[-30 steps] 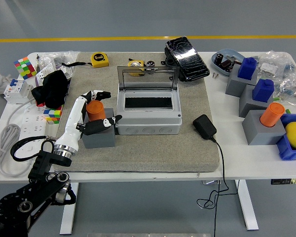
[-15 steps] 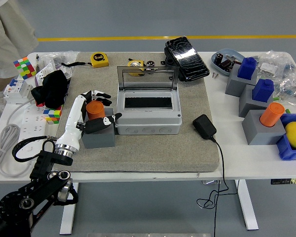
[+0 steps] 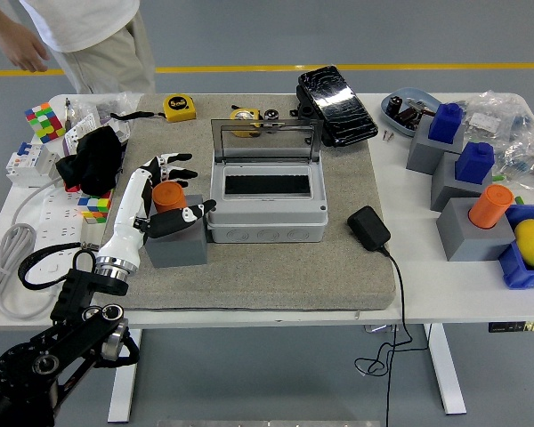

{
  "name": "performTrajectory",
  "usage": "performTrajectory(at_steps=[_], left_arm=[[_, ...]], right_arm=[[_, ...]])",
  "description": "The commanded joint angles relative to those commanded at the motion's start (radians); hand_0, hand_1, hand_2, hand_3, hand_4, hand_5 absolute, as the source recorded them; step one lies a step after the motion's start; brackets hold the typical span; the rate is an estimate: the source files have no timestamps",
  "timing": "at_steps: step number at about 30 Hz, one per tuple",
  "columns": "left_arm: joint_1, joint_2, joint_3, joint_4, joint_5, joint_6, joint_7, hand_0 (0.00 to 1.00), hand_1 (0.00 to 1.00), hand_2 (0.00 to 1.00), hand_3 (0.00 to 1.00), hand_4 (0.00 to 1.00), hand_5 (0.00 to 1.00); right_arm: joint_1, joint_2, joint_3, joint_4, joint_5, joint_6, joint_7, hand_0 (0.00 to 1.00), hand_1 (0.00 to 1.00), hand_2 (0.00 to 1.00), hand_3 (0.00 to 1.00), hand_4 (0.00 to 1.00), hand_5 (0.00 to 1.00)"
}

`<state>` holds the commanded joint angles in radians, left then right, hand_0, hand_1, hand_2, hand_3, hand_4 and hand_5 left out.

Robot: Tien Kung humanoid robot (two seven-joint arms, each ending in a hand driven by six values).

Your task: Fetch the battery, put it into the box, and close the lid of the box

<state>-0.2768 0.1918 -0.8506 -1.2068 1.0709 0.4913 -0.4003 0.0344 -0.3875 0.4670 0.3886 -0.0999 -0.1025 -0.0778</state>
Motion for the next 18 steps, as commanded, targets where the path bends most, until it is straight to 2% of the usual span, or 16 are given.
performTrajectory(at_steps=[7,8,13,14,18], left_arm=[[-0.002,-0.004,0.010,0.003,-0.017,0.000,-0.007,0.560,0.633,0.559,0.705,0.998,0.002],[-0.004,-0.005,0.013,0.005,-0.022,0.001,-0.009,0.530,0.565,0.526,0.641,0.998,0.002],[-0.010,-0.012,0.025,0.022,-0.054,-0.002,-0.018,0.530,0.565,0.526,0.641,0.998,0.002],[-0.011,-0.014,0.028,0.025,-0.061,-0.002,-0.020,0.381,0.412,0.430,0.515,0.998,0.002],[-0.018,-0.023,0.032,0.036,-0.086,-0.003,-0.029,0.381,0.412,0.430,0.515,0.998,0.002]], right_arm=[[0.000,0.000,-0.001,0.000,0.000,0.000,0.000,0.624,0.647,0.666,0.571,0.986,0.531],[0.000,0.000,-0.001,0.000,0.000,0.000,0.000,0.624,0.647,0.665,0.571,0.987,0.530],[0.000,0.001,-0.002,0.001,-0.001,-0.001,0.001,0.624,0.647,0.665,0.571,0.987,0.530],[0.000,0.001,-0.003,0.001,0.000,-0.001,0.001,0.625,0.647,0.665,0.571,0.987,0.530],[0.001,0.000,-0.004,0.000,0.000,-0.001,0.001,0.625,0.647,0.665,0.571,0.987,0.530]])
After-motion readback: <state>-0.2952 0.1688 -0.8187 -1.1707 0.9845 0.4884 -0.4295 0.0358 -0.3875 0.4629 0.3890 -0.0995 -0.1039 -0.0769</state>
